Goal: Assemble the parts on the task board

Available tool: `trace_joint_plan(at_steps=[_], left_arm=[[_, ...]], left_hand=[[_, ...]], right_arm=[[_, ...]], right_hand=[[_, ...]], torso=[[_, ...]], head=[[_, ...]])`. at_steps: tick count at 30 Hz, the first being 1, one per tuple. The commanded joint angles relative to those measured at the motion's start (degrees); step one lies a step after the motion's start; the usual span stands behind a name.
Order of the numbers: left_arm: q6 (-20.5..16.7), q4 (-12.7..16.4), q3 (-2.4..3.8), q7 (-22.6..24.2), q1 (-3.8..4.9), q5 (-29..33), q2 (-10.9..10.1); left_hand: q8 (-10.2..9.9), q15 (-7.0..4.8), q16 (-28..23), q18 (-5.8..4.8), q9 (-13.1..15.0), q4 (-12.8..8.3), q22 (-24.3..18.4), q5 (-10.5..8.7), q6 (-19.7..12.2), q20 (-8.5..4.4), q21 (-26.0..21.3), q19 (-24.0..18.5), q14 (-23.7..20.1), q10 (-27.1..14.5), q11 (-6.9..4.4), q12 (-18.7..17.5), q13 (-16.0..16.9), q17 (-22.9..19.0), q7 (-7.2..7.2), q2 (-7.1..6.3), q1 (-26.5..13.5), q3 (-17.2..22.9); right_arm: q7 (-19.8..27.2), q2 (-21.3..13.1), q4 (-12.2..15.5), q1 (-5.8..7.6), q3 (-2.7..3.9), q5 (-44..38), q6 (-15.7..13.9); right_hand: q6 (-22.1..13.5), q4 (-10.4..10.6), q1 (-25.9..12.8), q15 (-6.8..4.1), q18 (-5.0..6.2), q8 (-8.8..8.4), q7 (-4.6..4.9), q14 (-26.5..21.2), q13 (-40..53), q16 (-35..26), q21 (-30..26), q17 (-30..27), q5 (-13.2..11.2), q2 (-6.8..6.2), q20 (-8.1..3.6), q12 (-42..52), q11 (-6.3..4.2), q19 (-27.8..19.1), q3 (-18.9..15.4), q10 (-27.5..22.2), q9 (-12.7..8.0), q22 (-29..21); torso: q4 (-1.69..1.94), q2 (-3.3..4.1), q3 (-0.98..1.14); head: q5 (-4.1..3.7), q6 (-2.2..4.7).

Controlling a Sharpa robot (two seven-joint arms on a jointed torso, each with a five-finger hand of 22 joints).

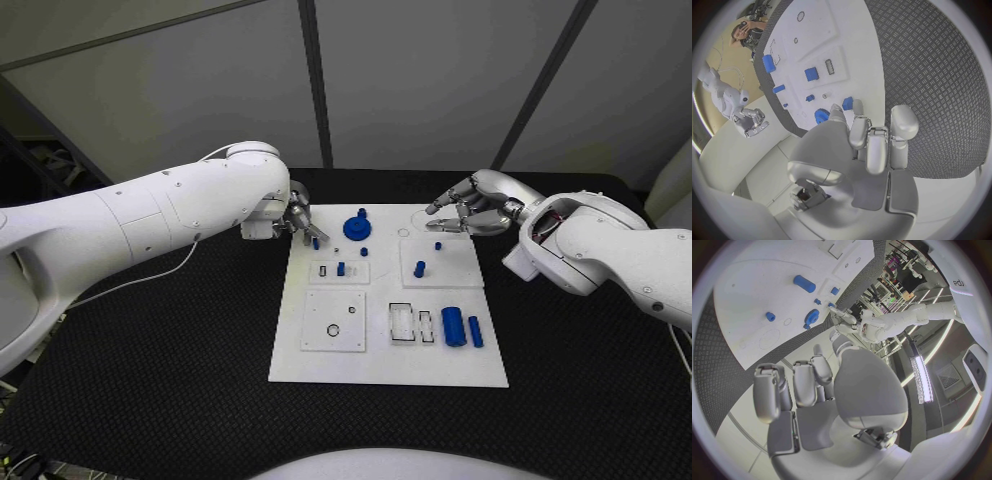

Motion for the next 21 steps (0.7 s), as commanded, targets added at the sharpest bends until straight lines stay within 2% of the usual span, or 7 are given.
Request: trace_joint_plan(at_steps=[1,10,13,16,17,20,21], left_arm=[[0.17,-0.05,0.01,0.70,0.06,0.45,0.11],[0.18,0.00,0.01,1.14,0.02,1.19,0.23],[-0.42,0.09,0.01,1.47,0.01,1.67,0.22],[-0.83,0.16,0.01,1.69,0.00,2.86,0.18],[-0.87,0.19,0.01,1.79,0.00,3.32,0.16],[-0.93,0.30,0.01,2.02,-0.01,4.37,0.07],[-0.93,0.35,0.01,2.12,-0.01,4.61,0.02]], left_hand=[[-0.48,-0.20,-0.21,-0.28,0.25,-0.41,0.09,0.21,-0.38,0.15,-0.32,-0.37,3.67,0.46,-0.02,-0.27,5.58,7.02,-0.02,0.06,0.82,0.13],[-1.11,-0.25,-0.25,-0.25,1.22,-1.76,0.16,0.27,-0.38,0.11,-0.50,-0.46,3.66,0.53,-0.10,-0.72,5.91,7.09,-0.12,1.25,2.75,0.95],[-1.69,-0.43,-0.26,-0.24,1.68,-4.20,0.28,0.37,-0.60,-0.02,-0.50,-0.45,3.67,0.55,-0.33,-1.00,6.10,7.14,-0.38,2.70,5.97,2.54],[-2.91,-0.57,-0.26,-0.22,1.85,-7.66,0.39,9.53,-1.53,-0.30,-0.56,-0.49,3.69,0.42,-0.30,-1.54,6.20,7.27,-0.21,3.82,10.24,4.55],[-3.21,-0.56,-0.26,-0.27,1.87,-8.63,0.42,11.03,-1.71,-0.25,-0.57,-0.50,3.69,0.39,-0.32,-1.68,6.20,7.28,-0.18,4.03,11.35,5.19],[-4.31,-0.24,-0.33,-0.33,1.88,-11.36,0.59,5.82,-2.05,-0.07,-0.62,-0.60,3.64,0.34,0.06,-2.28,6.23,7.21,0.35,4.48,13.34,8.06],[-4.59,-0.13,-0.34,-0.32,1.90,-11.88,0.62,5.12,-2.00,0.02,-0.66,-0.64,3.63,0.36,0.15,-2.44,6.26,7.21,0.45,4.43,13.28,8.80]], right_arm=[[0.49,0.07,0.04,0.10,0.03,-0.09,0.26],[0.51,0.11,-0.01,0.10,0.03,-0.09,0.27],[0.51,0.11,-0.02,0.10,0.03,-0.09,0.27],[0.51,0.11,-0.01,0.10,0.03,-0.09,0.28],[0.51,0.11,-0.01,0.10,0.03,-0.09,0.28],[0.50,0.10,-0.02,0.10,0.03,-0.09,0.30],[0.49,0.10,-0.02,0.10,0.03,-0.09,0.31]], right_hand=[[0.32,0.32,-0.14,-0.19,0.47,0.11,0.02,1.79,0.09,-0.19,-0.18,0.05,0.12,0.52,-0.32,0.37,-0.13,2.89,-0.01,0.18,0.09,10.20],[0.32,0.32,-0.14,-0.19,0.47,0.11,0.02,1.79,0.09,-0.19,-0.18,0.05,0.12,0.52,-0.32,0.37,-0.13,2.89,-0.01,0.18,0.09,10.20],[0.32,0.32,-0.14,-0.19,0.47,0.11,0.02,1.79,0.09,-0.19,-0.18,0.05,0.12,0.52,-0.32,0.37,-0.13,2.89,-0.01,0.18,0.09,10.20],[0.32,0.32,-0.14,-0.19,0.47,0.11,0.02,1.79,0.09,-0.19,-0.18,0.05,0.12,0.52,-0.32,0.37,-0.13,2.89,-0.01,0.18,0.09,10.20],[0.32,0.32,-0.14,-0.19,0.47,0.11,0.02,1.79,0.09,-0.19,-0.18,0.05,0.12,0.52,-0.32,0.37,-0.13,2.89,-0.01,0.18,0.09,10.20],[0.32,0.32,-0.14,-0.19,0.47,0.11,0.02,1.79,0.09,-0.19,-0.18,0.05,0.12,0.52,-0.32,0.37,-0.13,2.89,-0.01,0.18,0.09,10.20],[0.32,0.32,-0.14,-0.19,0.47,0.11,0.02,1.79,0.09,-0.19,-0.18,0.05,0.12,0.52,-0.32,0.37,-0.13,2.89,-0.01,0.18,0.09,10.20]], torso=[[0.02,-0.05,0.02],[0.00,-0.04,0.02],[0.02,-0.02,0.02],[0.01,-0.01,0.02],[0.01,-0.02,0.01],[-0.01,-0.06,0.01],[-0.01,-0.07,0.01]], head=[[-0.02,-0.09],[0.01,-0.23],[0.01,-0.21],[0.00,-0.25],[0.01,-0.27],[0.00,-0.42],[0.00,-0.46]])
